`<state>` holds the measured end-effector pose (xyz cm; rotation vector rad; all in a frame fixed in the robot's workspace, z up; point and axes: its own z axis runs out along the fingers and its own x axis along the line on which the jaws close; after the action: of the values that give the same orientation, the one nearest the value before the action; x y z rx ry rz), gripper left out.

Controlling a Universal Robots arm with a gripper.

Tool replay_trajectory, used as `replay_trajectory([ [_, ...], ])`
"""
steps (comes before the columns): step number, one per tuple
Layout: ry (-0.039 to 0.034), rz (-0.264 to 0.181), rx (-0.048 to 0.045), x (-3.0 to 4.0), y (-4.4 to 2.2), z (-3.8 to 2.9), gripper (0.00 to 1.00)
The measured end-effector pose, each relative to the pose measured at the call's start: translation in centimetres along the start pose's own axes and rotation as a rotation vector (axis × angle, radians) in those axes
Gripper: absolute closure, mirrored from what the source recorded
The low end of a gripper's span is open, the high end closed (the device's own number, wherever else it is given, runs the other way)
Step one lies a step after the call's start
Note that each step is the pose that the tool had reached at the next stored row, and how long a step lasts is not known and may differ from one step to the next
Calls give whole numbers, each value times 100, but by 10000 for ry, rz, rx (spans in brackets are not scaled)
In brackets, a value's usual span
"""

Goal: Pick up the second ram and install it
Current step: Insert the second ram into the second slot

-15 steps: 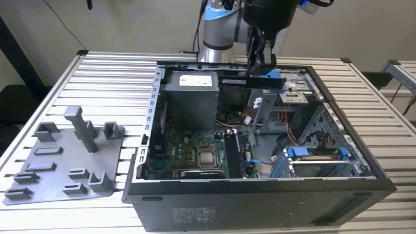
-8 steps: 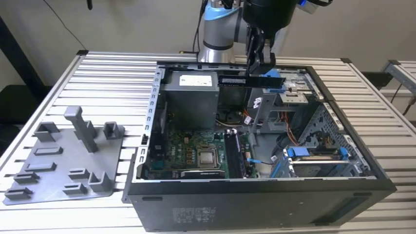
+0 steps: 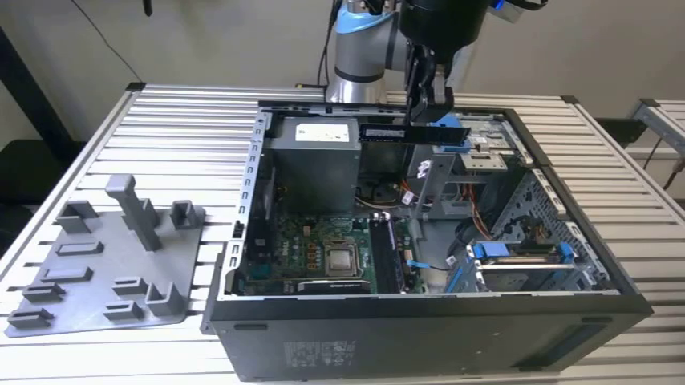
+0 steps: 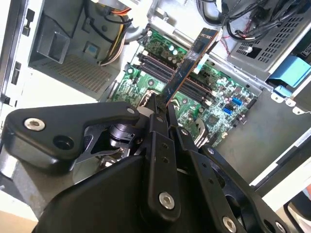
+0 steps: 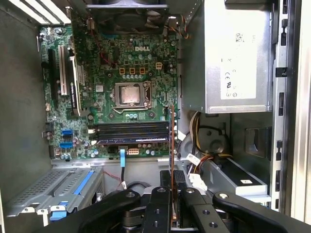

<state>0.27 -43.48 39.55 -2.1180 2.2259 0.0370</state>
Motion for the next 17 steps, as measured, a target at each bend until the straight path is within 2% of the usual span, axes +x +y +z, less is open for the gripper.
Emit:
replay_trajectory([
  [7,2,107,7,0,-1,0,86],
  [17,20,691,46,0,0,0,86],
])
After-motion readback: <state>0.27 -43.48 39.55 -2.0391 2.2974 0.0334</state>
